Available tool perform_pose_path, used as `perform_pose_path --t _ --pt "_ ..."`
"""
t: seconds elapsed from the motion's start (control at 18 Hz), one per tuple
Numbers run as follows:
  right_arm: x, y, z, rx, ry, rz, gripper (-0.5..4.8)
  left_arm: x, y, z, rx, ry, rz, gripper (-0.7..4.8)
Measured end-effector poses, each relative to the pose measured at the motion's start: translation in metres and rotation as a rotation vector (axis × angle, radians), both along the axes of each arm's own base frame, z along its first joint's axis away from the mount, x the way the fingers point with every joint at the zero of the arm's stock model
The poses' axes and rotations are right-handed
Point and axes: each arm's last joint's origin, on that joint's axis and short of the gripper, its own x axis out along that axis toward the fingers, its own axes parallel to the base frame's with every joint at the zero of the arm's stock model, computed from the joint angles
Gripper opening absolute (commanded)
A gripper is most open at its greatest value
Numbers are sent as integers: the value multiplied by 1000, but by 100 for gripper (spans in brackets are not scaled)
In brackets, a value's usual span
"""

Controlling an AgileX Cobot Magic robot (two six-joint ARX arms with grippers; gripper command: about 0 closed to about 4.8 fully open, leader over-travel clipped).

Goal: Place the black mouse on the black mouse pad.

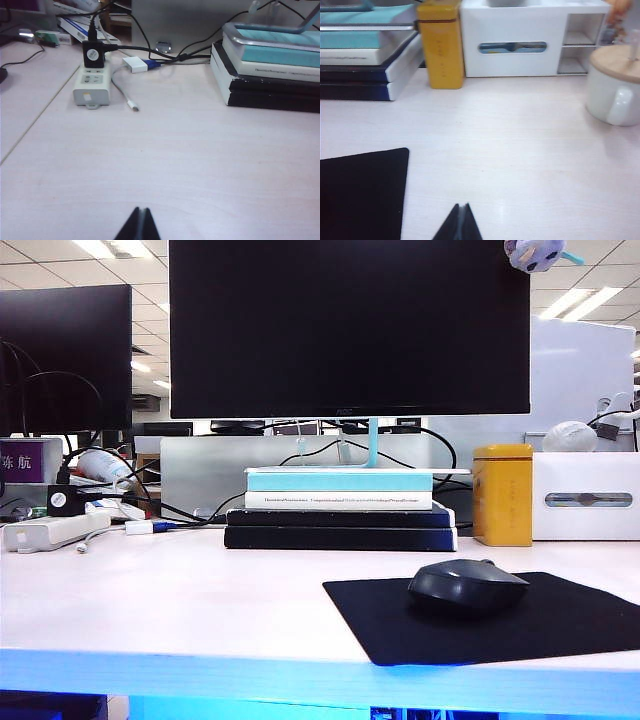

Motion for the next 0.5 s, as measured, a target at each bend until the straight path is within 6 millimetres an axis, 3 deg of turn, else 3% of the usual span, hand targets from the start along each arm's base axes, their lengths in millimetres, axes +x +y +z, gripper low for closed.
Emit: perform_pose_path --t 0.5 --pt "0 1 0 0 0 8 -1 0 0 0 0 0 -3 -5"
